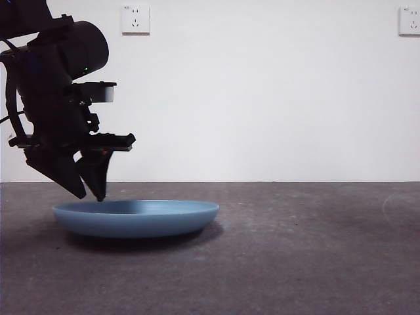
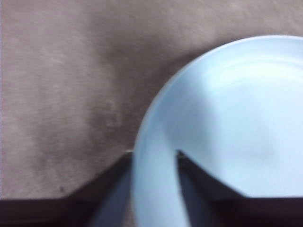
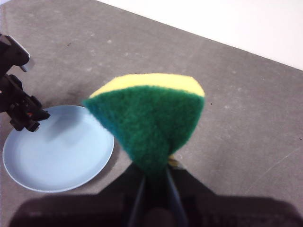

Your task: Pick up the plate,pick up the cloth,clean the plate with the cloth

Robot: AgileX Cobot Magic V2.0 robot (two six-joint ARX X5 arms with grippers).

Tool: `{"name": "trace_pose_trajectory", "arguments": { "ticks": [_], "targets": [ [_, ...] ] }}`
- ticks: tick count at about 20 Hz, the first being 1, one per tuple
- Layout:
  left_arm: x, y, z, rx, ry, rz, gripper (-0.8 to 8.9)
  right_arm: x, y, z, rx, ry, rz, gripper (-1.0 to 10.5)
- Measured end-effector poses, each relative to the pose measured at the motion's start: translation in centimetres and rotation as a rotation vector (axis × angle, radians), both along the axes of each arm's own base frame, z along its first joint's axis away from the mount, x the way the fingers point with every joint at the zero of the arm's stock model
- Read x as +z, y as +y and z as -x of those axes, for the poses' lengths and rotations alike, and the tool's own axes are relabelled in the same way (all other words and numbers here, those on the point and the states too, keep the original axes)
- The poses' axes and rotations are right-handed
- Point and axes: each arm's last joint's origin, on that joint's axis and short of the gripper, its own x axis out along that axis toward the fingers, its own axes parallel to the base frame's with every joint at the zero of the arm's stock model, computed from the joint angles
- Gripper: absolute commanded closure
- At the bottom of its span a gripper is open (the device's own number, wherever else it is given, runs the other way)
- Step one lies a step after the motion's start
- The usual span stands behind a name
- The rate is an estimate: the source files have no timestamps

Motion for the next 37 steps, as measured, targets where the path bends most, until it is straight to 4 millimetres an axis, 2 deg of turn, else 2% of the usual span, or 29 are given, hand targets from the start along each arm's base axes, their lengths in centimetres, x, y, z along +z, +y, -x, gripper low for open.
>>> {"name": "trace_pose_trajectory", "arguments": {
  "ticks": [4, 6, 8, 13, 16, 19, 23, 27, 28, 29, 32, 33, 37],
  "targets": [
    [0.1, 0.0, 0.1, 0.0, 0.013, -0.004, 4.04, -0.1, -0.1, -0.3, -0.015, 0.004, 0.0, 9.6],
    [0.8, 0.1, 0.2, 0.0, 0.019, -0.007, 4.04, -0.3, 0.0, -0.6, -0.025, 0.013, 0.004, 9.6],
    [2.3, 0.1, 0.2, -0.002, 0.003, 0.003, 4.04, -0.6, 0.2, -1.1, -0.038, 0.028, 0.014, 9.6],
    [8.2, 0.1, 1.2, -0.023, -0.102, 0.062, 4.04, -2.3, 1.4, -3.2, -0.062, 0.097, 0.068, 9.6],
    [12.1, 0.2, 2.9, -0.066, -0.167, 0.127, 4.05, -4.8, 2.9, -5.5, -0.079, 0.181, 0.144, 9.6],
    [14.1, 0.5, 5.0, -0.111, -0.19, 0.177, 4.05, -8.0, 4.3, -8.0, -0.09, 0.291, 0.219, 9.6],
    [15.7, 1.1, 7.0, -0.132, -0.214, 0.2, 4.05, -13.2, 4.8, -11.9, -0.035, 0.529, 0.181, 9.4],
    [15.6, 1.3, 7.3, -0.131, -0.192, 0.192, 4.05, -17.9, 4.4, -15.1, -0.05, 0.678, 0.129, 9.3],
    [15.6, 1.3, 7.3, -0.131, -0.19, 0.192, 4.05, -18.7, 4.2, -15.5, -0.06, 0.705, 0.126, 9.1],
    [15.6, 1.3, 7.3, -0.131, -0.19, 0.192, 4.05, -19.2, 4.1, -15.7, -0.07, 0.723, 0.13, 8.3],
    [15.6, 1.2, 7.3, -0.132, -0.19, 0.192, 4.05, -19.8, 4.1, -15.9, -0.076, 0.739, 0.135, 4.7],
    [15.6, 1.2, 7.3, -0.132, -0.19, 0.192, 4.05, -19.8, 4.1, -15.9, -0.079, 0.74, 0.131, 4.1],
    [15.6, 1.2, 7.3, -0.132, -0.19, 0.192, 4.05, -19.8, 4.0, -15.9, -0.092, 0.743, 0.122, 4.0]
  ]
}}
